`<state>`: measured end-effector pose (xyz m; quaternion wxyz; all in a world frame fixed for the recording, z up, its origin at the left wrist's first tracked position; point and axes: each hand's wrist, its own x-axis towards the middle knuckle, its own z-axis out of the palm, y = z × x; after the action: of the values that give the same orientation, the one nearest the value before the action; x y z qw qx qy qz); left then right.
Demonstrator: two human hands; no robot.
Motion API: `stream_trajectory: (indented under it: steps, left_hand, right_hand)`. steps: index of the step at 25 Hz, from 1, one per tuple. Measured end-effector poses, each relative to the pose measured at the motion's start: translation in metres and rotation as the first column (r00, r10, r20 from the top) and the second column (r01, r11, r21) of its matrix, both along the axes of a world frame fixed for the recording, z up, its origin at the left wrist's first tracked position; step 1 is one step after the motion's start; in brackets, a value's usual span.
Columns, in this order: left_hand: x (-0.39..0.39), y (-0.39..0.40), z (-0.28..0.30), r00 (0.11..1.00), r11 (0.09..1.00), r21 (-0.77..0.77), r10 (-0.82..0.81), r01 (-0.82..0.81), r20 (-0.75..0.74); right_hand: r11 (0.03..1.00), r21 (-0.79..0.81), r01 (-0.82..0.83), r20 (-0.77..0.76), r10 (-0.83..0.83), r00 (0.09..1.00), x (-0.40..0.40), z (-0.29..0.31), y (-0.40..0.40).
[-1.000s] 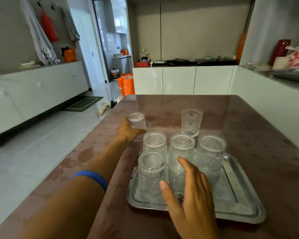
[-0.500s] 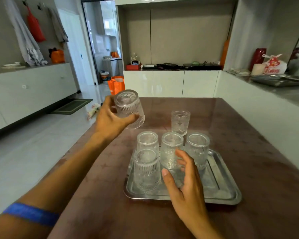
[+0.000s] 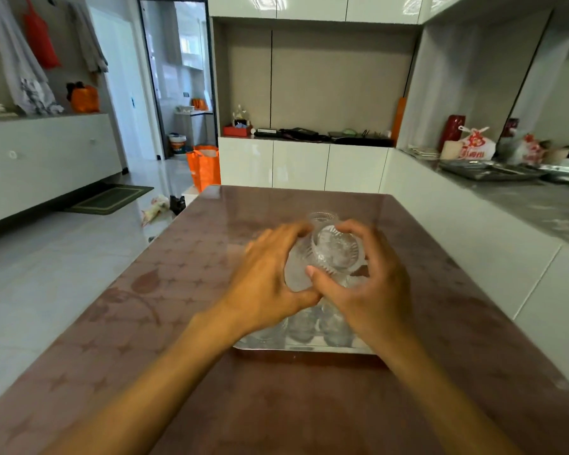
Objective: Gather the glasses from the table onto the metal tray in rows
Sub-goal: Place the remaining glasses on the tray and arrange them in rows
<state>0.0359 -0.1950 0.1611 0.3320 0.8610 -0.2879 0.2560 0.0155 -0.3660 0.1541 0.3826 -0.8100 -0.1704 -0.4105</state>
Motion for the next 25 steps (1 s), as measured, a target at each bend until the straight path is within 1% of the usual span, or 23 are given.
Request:
stream_trajectory:
  steps: [2, 3, 5, 7, 13, 16, 17, 18, 19, 20, 21, 22, 23, 24, 25]
  left_hand:
    - [0.003, 0.018, -0.012, 0.998, 0.992, 0.117, 0.057, -0.055, -0.014]
    - [0.005, 0.028, -0.019, 0.996, 0.984, 0.155, 0.091, -0.086, -0.026]
    - [0.006, 0.043, -0.031, 0.990, 0.964, 0.237, 0.132, -0.117, -0.048]
    - [0.007, 0.046, -0.039, 0.988, 0.947, 0.299, 0.140, -0.115, -0.061]
    - [0.011, 0.049, -0.046, 0.994, 0.959, 0.266, 0.109, -0.103, -0.011]
    - [0.010, 0.047, -0.049, 0.995, 0.959, 0.266, 0.096, -0.094, 0.006]
    - [0.011, 0.047, -0.050, 0.996, 0.966, 0.247, 0.085, -0.081, -0.009]
    - [0.012, 0.047, -0.050, 0.996, 0.981, 0.185, 0.066, -0.055, -0.056]
    - [0.015, 0.049, -0.050, 0.991, 0.997, 0.070, 0.038, -0.029, -0.129]
    - [0.020, 0.052, -0.050, 0.982, 0.996, -0.090, 0.002, -0.019, -0.190]
    - [0.028, 0.055, -0.050, 0.975, 0.966, -0.254, -0.016, -0.042, -0.223]
    - [0.041, 0.059, -0.053, 0.969, 0.922, -0.374, 0.004, -0.099, -0.246]
    - [0.055, 0.064, -0.058, 0.956, 0.892, -0.416, 0.058, -0.178, -0.286]
    - [0.070, 0.070, -0.064, 0.932, 0.890, -0.379, 0.119, -0.252, -0.341]
    - [0.085, 0.076, -0.072, 0.898, 0.908, -0.283, 0.180, -0.309, -0.402]
  right_hand:
    - [0.999, 0.035, -0.008, -0.108, 0.012, 0.994, 0.002, -0.004, -0.012]
    - [1.000, 0.019, 0.007, -0.165, -0.003, 0.986, 0.005, -0.006, -0.016]
    - [0.996, -0.077, 0.045, -0.251, -0.063, 0.966, 0.011, -0.013, -0.018]
    - [0.987, -0.149, 0.053, -0.305, -0.096, 0.948, 0.018, -0.021, -0.013]
    - [0.975, -0.216, 0.041, -0.386, -0.124, 0.914, 0.036, -0.043, -0.006]
    - [0.974, -0.227, -0.010, -0.432, -0.091, 0.897, 0.039, -0.054, -0.002]
    - [0.971, -0.237, -0.033, -0.443, -0.078, 0.893, 0.038, -0.057, -0.002]
    - [0.968, -0.246, -0.047, -0.443, -0.070, 0.894, 0.038, -0.059, -0.004]
    - [0.967, -0.248, -0.049, -0.430, -0.065, 0.901, 0.038, -0.058, -0.006]
    - [0.971, -0.235, -0.036, -0.405, -0.065, 0.912, 0.039, -0.055, -0.009]
    - [0.979, -0.203, -0.007, -0.373, -0.071, 0.925, 0.041, -0.051, -0.013]
    - [0.986, -0.164, 0.029, -0.340, -0.084, 0.937, 0.046, -0.045, -0.017]
    - [0.989, -0.134, 0.063, -0.310, -0.102, 0.945, 0.053, -0.039, -0.022]
    - [0.989, -0.120, 0.090, -0.291, -0.122, 0.949, 0.063, -0.032, -0.026]
    - [0.986, -0.121, 0.111, -0.284, -0.142, 0.948, 0.076, -0.025, -0.030]
